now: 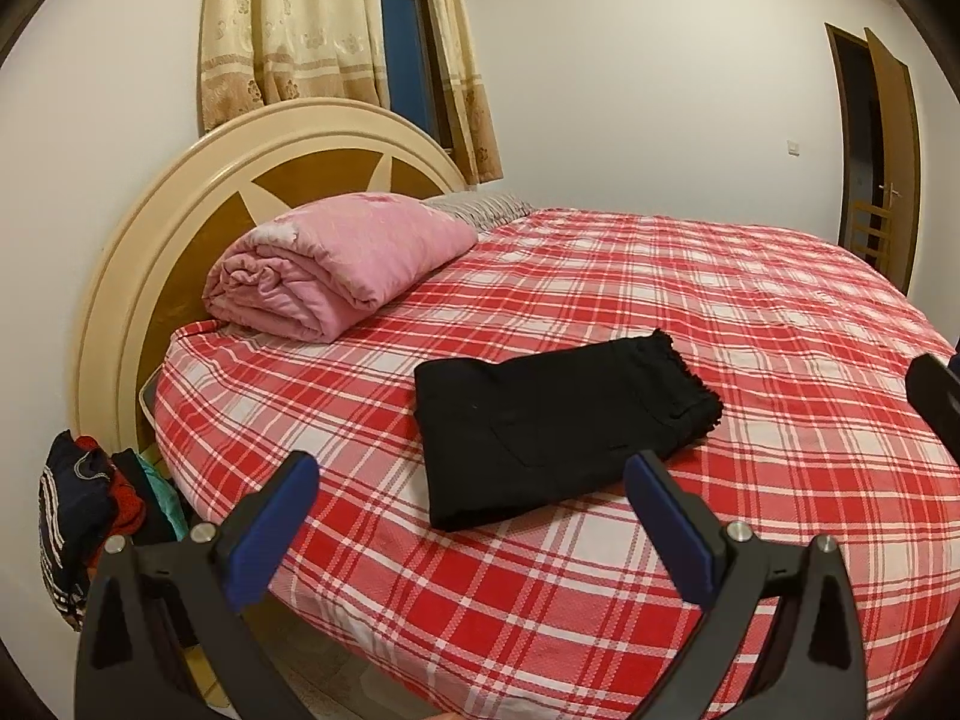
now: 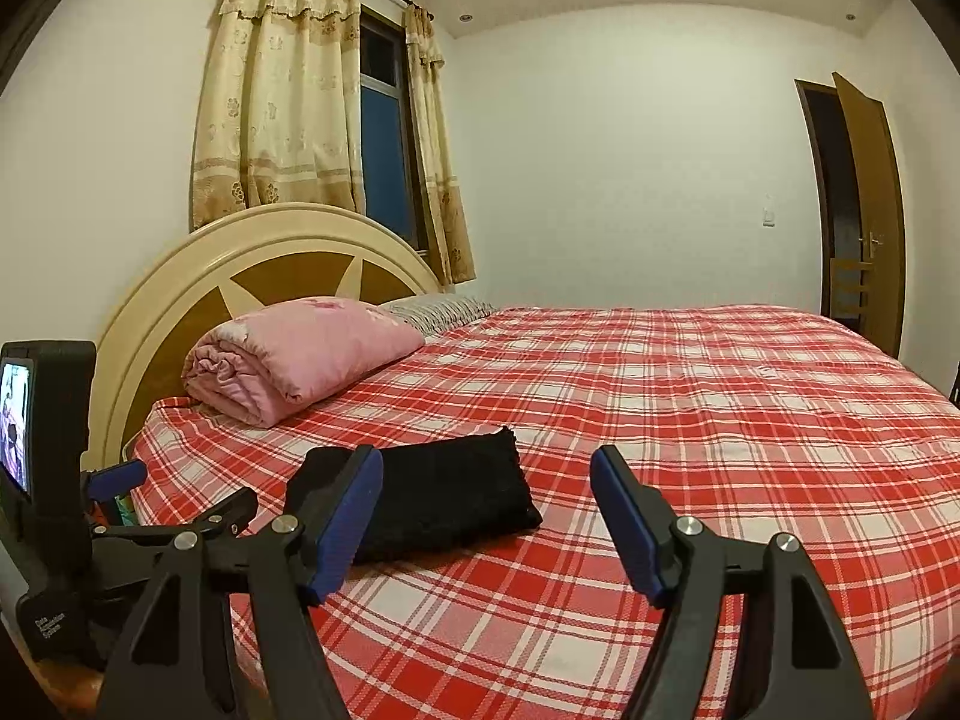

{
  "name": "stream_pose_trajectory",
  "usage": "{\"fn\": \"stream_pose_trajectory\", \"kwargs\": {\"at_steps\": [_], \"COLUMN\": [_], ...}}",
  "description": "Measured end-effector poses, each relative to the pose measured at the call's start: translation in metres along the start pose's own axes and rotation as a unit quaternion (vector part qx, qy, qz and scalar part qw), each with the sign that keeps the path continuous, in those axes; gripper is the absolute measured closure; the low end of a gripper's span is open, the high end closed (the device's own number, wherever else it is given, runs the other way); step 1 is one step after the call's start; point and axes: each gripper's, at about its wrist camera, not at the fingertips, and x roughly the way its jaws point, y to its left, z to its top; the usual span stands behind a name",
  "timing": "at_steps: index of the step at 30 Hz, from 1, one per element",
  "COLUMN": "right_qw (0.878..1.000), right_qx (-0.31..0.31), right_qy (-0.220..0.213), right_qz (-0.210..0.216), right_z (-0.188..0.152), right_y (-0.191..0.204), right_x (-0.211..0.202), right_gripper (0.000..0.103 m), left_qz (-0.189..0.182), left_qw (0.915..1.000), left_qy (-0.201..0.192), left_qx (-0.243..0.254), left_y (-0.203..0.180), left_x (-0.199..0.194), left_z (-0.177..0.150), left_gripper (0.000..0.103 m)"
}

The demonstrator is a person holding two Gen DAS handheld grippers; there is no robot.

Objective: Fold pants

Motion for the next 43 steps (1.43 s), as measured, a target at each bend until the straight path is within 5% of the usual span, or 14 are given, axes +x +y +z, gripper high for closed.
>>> {"fn": "stream_pose_trajectory", "kwargs": {"at_steps": [43], "right_qw": [1.000], "right_qx": [0.003], "right_qy": [0.001], "right_qz": [-0.002], "right_z": [-0.0033], "right_y": [-0.0045], "right_x": [0.0003], "right_gripper": [0.030], "left_qz": [-0.002], "left_qw": [0.9999], "left_qy": [0.007], "left_qx": [0.007], "left_y": [-0.0040], "left_x": [0.0038], "left_z": [0.0003], "left_gripper": [0.000]}}
